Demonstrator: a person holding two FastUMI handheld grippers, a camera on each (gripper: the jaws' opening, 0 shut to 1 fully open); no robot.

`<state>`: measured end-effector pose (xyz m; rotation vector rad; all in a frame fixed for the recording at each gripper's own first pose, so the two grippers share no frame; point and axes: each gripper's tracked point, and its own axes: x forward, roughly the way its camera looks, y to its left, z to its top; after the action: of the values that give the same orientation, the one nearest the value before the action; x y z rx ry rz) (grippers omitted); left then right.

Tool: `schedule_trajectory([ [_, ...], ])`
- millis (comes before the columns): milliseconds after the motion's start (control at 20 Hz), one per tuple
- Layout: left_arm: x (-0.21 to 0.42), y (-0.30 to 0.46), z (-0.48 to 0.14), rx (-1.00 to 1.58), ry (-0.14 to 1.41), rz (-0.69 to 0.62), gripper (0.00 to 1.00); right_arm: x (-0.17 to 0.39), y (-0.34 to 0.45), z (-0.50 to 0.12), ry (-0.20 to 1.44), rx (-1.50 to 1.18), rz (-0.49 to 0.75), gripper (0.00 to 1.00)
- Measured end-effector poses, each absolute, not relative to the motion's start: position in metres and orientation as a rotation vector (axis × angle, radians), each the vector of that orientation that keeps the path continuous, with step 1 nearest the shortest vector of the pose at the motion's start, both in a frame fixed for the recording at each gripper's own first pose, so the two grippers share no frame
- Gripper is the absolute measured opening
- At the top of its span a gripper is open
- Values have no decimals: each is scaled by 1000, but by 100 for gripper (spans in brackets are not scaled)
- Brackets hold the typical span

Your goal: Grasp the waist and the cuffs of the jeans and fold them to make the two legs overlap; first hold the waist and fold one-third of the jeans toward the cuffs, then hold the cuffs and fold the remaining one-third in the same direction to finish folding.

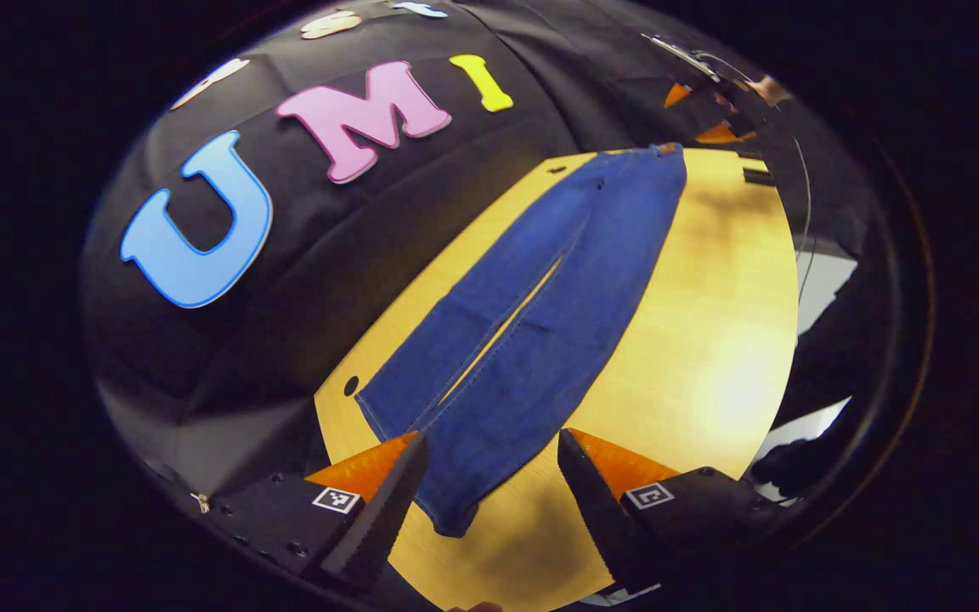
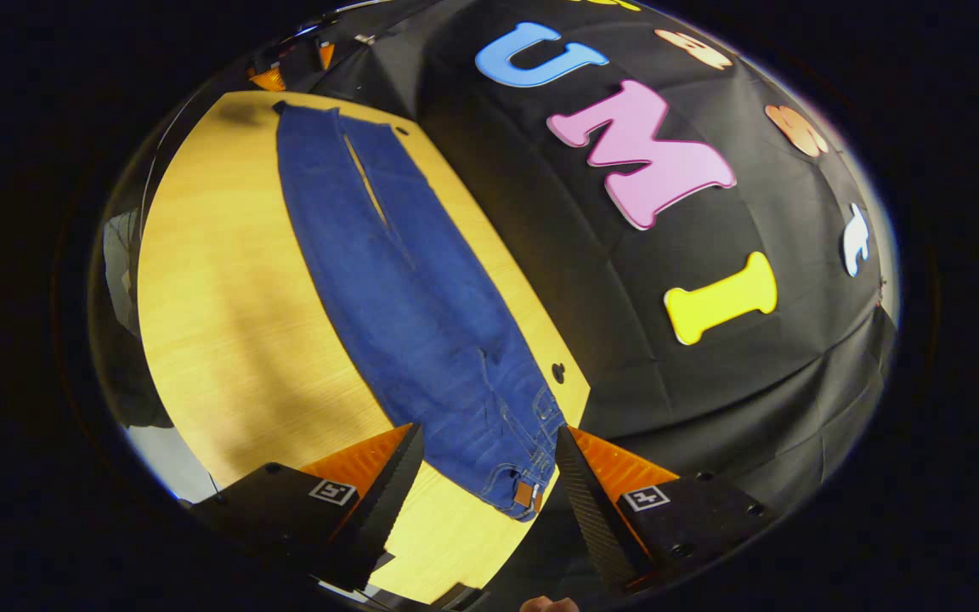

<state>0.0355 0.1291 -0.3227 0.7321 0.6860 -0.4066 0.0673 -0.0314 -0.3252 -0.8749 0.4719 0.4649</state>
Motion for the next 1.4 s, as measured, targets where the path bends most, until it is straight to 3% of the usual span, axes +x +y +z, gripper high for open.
schedule_trajectory([
  [200,36,142,-367,849,853,-534,97,88,-35,-370,528,-938,593,97],
  [550,44,172,-404,1094,991,-656,98,116,-63,-423,624,-953,660,97],
  [1150,42,171,-403,1217,883,-724,93,92,-76,-443,624,-1191,792,95],
  [1400,43,172,-406,1200,873,-732,94,121,-87,-452,602,-1259,730,93],
])
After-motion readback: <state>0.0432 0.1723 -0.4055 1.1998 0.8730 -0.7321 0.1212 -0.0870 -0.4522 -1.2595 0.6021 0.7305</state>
